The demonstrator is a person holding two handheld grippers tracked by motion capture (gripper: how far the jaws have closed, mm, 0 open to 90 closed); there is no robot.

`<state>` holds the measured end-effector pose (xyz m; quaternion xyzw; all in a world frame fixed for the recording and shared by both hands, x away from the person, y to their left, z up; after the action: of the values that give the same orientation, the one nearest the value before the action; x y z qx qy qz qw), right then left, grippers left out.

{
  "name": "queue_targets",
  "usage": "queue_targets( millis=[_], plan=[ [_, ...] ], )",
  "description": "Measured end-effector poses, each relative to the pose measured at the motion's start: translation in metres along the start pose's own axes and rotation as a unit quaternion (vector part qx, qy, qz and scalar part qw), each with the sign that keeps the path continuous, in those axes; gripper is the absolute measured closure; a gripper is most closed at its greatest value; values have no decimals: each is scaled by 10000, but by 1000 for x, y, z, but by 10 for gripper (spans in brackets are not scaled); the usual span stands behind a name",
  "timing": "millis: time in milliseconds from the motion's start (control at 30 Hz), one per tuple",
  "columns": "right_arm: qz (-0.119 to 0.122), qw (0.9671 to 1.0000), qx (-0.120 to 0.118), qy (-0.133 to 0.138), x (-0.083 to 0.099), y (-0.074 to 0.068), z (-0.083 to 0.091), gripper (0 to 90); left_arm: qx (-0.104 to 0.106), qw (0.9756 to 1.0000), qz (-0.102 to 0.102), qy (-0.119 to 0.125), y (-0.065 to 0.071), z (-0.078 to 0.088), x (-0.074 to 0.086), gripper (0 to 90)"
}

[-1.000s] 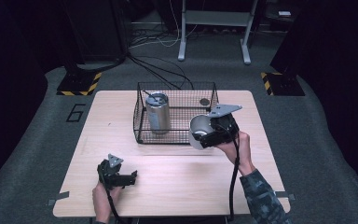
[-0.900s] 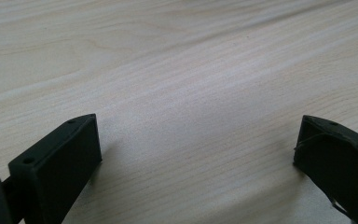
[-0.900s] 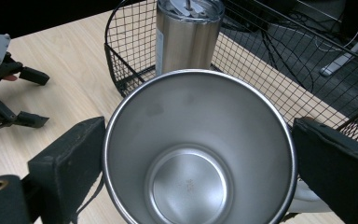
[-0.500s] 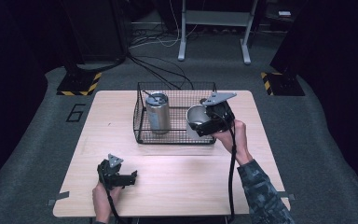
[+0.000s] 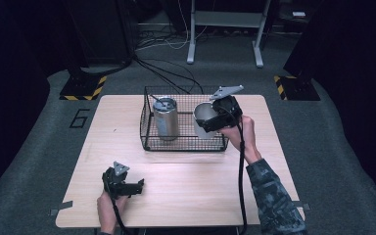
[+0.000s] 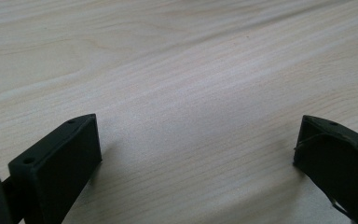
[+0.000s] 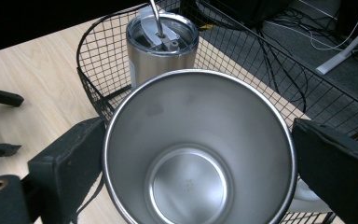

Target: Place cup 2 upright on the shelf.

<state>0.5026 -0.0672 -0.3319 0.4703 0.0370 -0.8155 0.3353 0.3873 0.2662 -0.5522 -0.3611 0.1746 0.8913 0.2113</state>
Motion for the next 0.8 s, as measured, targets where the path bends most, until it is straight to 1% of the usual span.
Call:
queue_targets(
  millis=[67,200,233,267,333,367,433,533,567,600,633,667,700,767,800],
  plan=[
    [33,10000,23,-24,-3,0,-3,50,-15,10000,-4,15,0,0,0,3],
    [-47,10000,26,-14,-8,2,-9,51,-15,10000,-5,12,0,0,0,2],
    [-14,10000,30,-47,-9,3,-10,51,-16,10000,-3,15,0,0,0,3],
    [-77,9999,41,-51,-10,2,-12,50,-18,10000,-6,16,0,0,0,2],
    [-10,10000,62,-72,-13,3,-15,51,-18,10000,-11,11,0,0,0,2],
    [-14,10000,68,-71,-13,3,-16,51,-12,10000,-40,-29,0,0,0,2],
    [12,9999,46,-92,-16,3,-18,50,-13,10000,-40,-26,0,0,0,2],
    [-25,9999,79,-123,-19,3,-23,50,-12,10000,-38,-26,0,0,0,2],
    [35,9999,67,-116,-20,4,-25,50,-13,10000,-39,-25,0,0,0,3],
    [-13,9999,71,-105,-21,4,-26,50,-13,10000,-39,-26,0,0,0,3],
    [1,9999,53,-157,-22,5,-29,51,-12,10000,-37,-25,0,0,0,2],
    [-42,9998,64,-175,-23,4,-30,50,-12,10000,-40,-26,0,0,0,2],
    [13,9999,83,-142,-24,6,-33,51,-12,10000,-39,-28,0,0,0,2],
    [-44,9997,75,-228,-24,6,-37,51,-13,10000,-39,-25,0,0,0,2],
    [-40,9997,72,-210,-24,7,-40,50,-6,10000,-29,-31,0,0,0,2]
  ],
)
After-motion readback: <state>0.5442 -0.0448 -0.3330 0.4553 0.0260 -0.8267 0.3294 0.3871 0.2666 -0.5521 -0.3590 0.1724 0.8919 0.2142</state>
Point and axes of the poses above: each handheld gripper's, and its own axes: z roughly backward along the jaws, x roughly out of its underside, y roughly to its right, the point moved 3 cm from there along -z, roughly forward along the jaws, and after that the axes turned 14 degrees about x, right-handed, at the moved point
